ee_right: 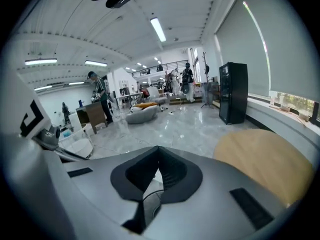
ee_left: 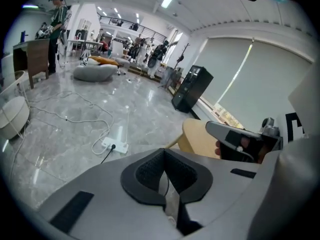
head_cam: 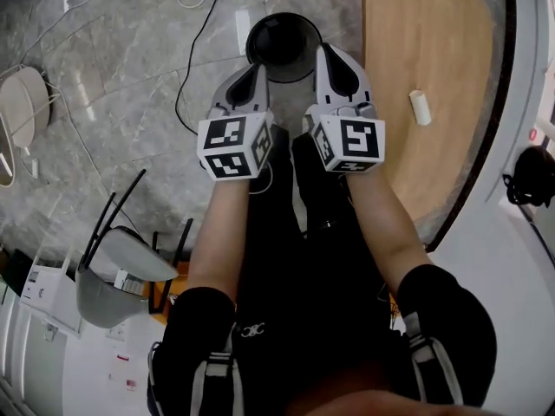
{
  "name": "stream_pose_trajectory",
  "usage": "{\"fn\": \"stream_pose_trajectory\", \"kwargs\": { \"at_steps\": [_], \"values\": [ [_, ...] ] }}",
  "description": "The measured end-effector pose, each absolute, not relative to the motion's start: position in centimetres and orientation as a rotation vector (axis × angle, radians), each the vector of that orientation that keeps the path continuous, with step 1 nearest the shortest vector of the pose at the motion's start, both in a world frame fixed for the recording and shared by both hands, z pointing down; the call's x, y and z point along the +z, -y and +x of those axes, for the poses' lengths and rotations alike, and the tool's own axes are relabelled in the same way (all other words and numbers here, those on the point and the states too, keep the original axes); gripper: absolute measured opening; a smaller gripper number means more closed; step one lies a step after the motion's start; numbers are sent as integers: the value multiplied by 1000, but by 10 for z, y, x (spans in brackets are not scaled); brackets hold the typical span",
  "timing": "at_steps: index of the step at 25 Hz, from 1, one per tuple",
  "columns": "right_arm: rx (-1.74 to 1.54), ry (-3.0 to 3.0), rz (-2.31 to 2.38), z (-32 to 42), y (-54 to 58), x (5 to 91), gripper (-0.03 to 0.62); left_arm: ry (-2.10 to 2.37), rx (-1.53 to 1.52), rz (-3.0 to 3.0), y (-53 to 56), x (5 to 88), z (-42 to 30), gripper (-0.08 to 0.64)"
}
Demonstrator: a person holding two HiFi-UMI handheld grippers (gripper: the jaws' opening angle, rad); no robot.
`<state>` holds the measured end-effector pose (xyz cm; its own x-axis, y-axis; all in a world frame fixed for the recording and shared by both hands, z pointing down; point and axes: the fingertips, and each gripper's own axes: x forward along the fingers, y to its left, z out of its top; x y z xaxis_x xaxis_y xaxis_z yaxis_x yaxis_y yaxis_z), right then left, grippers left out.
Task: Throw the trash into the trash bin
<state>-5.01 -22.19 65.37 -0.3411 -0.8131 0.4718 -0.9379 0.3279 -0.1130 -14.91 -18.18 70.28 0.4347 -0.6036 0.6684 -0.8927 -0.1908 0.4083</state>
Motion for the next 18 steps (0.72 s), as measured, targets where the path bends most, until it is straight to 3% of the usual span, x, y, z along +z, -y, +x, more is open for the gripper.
{"fn": "stream_pose_trajectory", "kwargs": {
  "at_steps": [8,18],
  "values": [
    [488,2204,1800,74,205,579,14,1224,412,2024,193,632,-64,12],
    [436,1935,2086,255,146,572,14,1008,515,2163,170,628,89,12]
  ]
}}
